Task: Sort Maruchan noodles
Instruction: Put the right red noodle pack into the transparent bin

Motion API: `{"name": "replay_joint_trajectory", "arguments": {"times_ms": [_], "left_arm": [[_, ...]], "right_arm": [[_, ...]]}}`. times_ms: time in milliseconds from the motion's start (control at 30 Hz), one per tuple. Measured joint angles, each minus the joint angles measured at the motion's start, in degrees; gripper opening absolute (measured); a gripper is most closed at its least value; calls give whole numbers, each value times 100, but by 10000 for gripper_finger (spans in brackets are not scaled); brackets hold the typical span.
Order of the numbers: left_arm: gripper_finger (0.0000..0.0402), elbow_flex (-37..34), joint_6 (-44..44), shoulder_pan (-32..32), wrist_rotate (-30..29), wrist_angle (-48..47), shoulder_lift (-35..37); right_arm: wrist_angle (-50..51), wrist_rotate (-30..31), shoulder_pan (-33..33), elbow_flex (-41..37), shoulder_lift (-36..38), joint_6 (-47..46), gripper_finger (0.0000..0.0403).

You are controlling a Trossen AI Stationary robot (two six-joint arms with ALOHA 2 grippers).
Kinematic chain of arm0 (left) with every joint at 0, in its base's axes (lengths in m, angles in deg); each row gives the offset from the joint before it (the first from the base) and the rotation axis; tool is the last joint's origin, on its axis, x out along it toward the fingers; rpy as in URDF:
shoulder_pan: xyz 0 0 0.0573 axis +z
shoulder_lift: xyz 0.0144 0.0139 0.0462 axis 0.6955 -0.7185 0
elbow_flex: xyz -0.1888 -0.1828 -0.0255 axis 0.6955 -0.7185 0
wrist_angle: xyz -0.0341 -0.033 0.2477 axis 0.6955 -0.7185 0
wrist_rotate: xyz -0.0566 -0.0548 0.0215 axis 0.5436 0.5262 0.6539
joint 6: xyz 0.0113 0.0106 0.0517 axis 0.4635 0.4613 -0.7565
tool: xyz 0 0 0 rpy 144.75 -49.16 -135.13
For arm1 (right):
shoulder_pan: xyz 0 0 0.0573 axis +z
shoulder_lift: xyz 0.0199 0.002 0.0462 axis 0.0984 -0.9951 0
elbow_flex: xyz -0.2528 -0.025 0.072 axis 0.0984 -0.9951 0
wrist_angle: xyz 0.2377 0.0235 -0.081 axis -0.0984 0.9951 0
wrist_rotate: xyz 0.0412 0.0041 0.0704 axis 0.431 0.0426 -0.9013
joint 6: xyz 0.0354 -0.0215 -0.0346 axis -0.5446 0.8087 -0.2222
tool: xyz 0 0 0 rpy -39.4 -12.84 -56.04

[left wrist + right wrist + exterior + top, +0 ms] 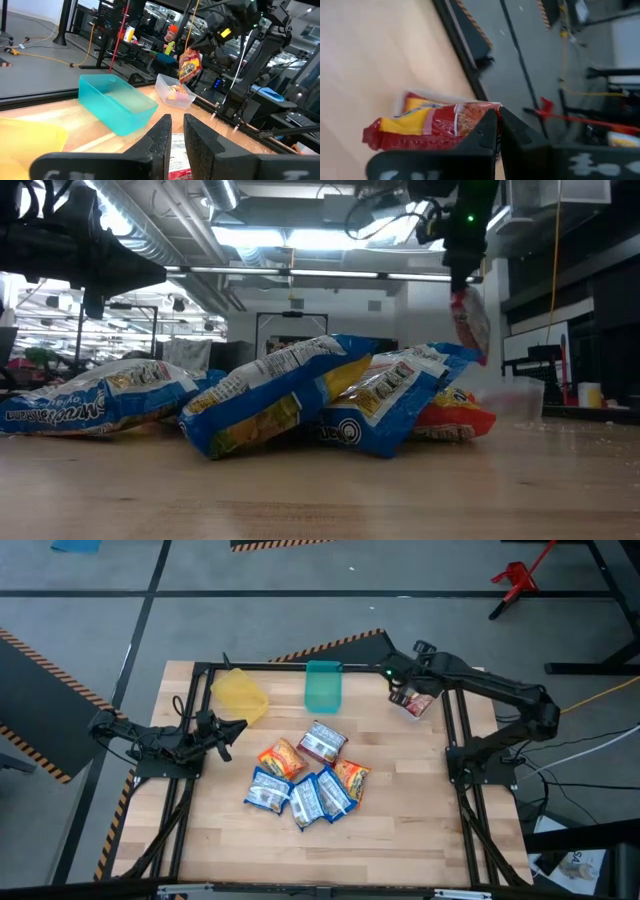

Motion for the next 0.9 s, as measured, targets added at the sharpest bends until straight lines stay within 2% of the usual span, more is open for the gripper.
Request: {"name": "replay_joint_trajectory", "arguments": {"times_ms": [133,333,600,833,900], "left_arm": [[44,0,-2,1,0,-1,0],[44,0,-5,-1,0,0,0],[44,0,-6,-1,-2,0,0],[44,0,-5,1,0,0,0],[44,0,-5,0,0,-1,0]], "right_arm": [[74,438,-258,0,0,245,0],[497,378,-636,0,-169,712,0],[921,877,-669,-2,-489,873,0],[872,709,-669,-2,-520,560,0],[972,462,-669,-2,-520,282,1]]}}
